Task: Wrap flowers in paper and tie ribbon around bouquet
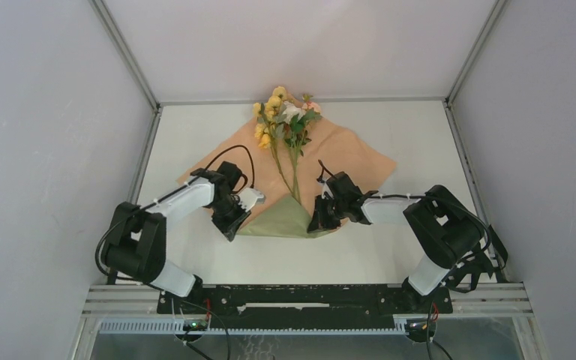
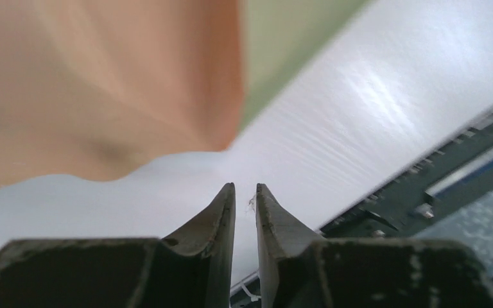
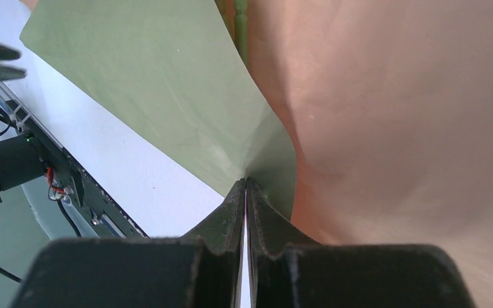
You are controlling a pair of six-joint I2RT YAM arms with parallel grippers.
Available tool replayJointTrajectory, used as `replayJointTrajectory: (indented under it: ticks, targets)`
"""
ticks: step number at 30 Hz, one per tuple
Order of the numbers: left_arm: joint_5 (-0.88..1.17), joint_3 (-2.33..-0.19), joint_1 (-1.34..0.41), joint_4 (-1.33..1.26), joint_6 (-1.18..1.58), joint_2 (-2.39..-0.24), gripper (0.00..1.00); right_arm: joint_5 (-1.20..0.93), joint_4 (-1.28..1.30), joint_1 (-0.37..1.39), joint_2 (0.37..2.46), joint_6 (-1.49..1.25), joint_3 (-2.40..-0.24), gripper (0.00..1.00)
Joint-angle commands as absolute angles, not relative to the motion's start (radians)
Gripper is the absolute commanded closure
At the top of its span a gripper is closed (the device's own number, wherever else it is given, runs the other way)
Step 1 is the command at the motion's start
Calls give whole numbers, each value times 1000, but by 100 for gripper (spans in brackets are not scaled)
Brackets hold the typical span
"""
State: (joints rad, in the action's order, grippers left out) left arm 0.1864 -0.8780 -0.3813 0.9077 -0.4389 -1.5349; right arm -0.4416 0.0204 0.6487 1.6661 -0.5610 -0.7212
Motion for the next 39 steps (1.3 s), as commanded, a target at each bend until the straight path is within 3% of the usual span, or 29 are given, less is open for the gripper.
replayJointTrajectory:
  ticks: [1,5,11,17,25,32,37,39]
  targets:
    - [388,-1017,-442,1049,-497,-1410,76,-401,60,663,1644,-558,-699,89]
    - [501,-1087,-543,912,-387,-1435,74,-379,66,669,1630,-570,-699,88]
    - [513,-1135,-564,609,-173,-1670,76,-358,57,680,1625,-596,-699,87]
    - [491,-1149,-563,597,-129,-1872,76,-298,123,689,1588,-603,-698,86]
    - [476,-1127,-563,603,-127,-1882,77,-126,343,652,1445,-637,-634,83]
    - [480,-1114,-563,589,-115,-1862,77,-64,388,603,1185,-780,-534,64]
    - [491,-1111,-563,579,-104,-1862,77,-77,204,678,1107,-1019,-427,47]
    - [492,-1111,-562,577,-101,-1863,77,-58,155,680,1119,-1073,-400,45]
